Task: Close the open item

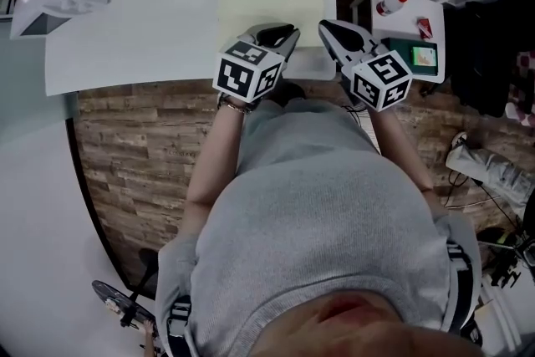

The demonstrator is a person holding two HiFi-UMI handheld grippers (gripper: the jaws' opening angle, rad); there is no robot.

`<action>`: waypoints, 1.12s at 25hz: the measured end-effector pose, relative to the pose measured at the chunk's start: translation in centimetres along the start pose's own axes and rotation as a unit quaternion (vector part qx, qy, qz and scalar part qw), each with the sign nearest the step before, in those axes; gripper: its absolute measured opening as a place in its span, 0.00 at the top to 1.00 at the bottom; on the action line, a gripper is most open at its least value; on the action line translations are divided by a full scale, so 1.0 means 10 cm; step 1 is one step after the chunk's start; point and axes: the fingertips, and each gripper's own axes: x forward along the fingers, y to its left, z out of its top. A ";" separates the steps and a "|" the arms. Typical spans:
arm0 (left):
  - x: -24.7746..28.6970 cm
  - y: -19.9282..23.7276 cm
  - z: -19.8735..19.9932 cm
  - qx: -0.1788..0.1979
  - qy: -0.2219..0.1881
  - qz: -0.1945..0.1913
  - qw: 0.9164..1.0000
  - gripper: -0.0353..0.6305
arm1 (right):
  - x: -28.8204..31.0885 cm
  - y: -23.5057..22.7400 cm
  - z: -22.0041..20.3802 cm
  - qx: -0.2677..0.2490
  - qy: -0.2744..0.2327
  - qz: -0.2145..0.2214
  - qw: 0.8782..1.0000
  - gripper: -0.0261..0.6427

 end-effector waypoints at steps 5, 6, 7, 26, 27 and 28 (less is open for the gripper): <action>-0.27 0.00 0.20 -0.011 -0.068 0.007 0.998 0.91 | 0.02 0.15 0.13 -0.005 -0.017 0.007 1.000 0.86; -0.33 -0.01 0.25 -0.010 -0.081 0.008 0.997 0.91 | 0.02 0.19 0.17 -0.006 -0.021 0.007 1.000 0.86; -0.40 -0.01 0.29 -0.008 -0.093 0.008 0.996 0.91 | 0.01 0.23 0.21 -0.009 -0.027 0.007 1.000 0.86; -1.55 -0.36 0.55 0.031 -0.224 -0.022 0.974 0.93 | -0.38 1.22 0.73 -0.060 -0.124 -0.036 0.990 0.86; -1.59 -0.38 0.55 0.032 -0.228 -0.024 0.973 0.92 | -0.41 1.27 0.75 -0.063 -0.130 -0.037 0.989 0.86; -1.63 -0.40 0.55 0.035 -0.232 -0.027 0.972 0.92 | -0.43 1.32 0.77 -0.065 -0.137 -0.038 0.988 0.86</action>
